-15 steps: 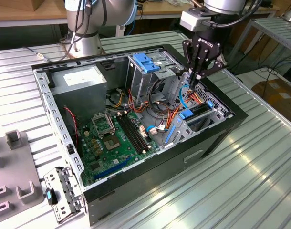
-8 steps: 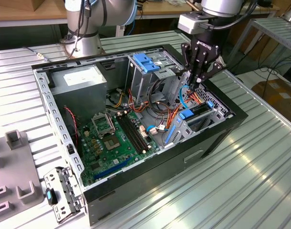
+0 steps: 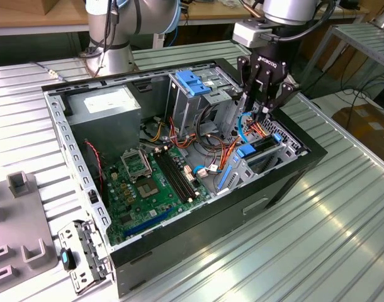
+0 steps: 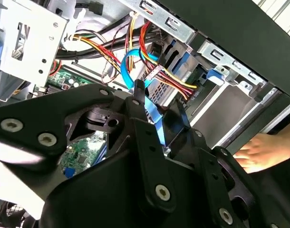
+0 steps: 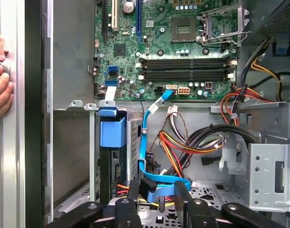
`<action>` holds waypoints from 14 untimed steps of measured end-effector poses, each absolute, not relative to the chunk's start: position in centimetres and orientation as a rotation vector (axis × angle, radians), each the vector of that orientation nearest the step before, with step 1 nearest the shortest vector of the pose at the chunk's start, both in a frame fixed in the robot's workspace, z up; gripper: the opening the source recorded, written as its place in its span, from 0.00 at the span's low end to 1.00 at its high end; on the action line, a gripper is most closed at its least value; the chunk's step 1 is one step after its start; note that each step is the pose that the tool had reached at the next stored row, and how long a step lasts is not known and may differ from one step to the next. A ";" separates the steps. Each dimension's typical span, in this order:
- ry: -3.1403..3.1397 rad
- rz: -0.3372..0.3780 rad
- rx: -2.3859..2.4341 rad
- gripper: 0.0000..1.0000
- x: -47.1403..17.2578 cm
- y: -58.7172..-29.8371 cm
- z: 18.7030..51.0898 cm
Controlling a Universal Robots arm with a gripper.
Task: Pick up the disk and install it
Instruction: 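Insert the second disk wire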
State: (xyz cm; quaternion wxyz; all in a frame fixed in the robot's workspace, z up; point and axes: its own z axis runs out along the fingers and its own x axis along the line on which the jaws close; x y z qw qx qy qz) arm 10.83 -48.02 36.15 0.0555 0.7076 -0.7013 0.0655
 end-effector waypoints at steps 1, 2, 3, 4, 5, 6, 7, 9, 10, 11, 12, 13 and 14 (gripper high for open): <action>-2.128 0.201 2.147 0.43 10.8 -48.0 36.1; -2.126 0.203 2.146 0.43 10.9 -47.9 36.0; -2.125 0.205 2.145 0.41 10.9 -47.9 35.9; -2.124 0.207 2.143 0.35 10.9 -47.8 35.8; -2.123 0.209 2.143 0.35 10.9 -47.8 35.8; -2.123 0.210 2.142 0.28 10.9 -47.8 35.8; -2.123 0.210 2.142 0.28 10.9 -47.8 35.8; -2.123 0.210 2.142 0.22 10.9 -47.8 35.8; -2.123 0.210 2.142 0.22 10.9 -47.8 35.8; -2.123 0.210 2.142 0.22 10.9 -47.8 35.8; -2.123 0.210 2.142 0.22 10.9 -47.8 35.8; -2.123 0.210 2.142 0.22 10.9 -47.8 35.8; -2.123 0.210 2.142 0.22 10.9 -47.8 35.8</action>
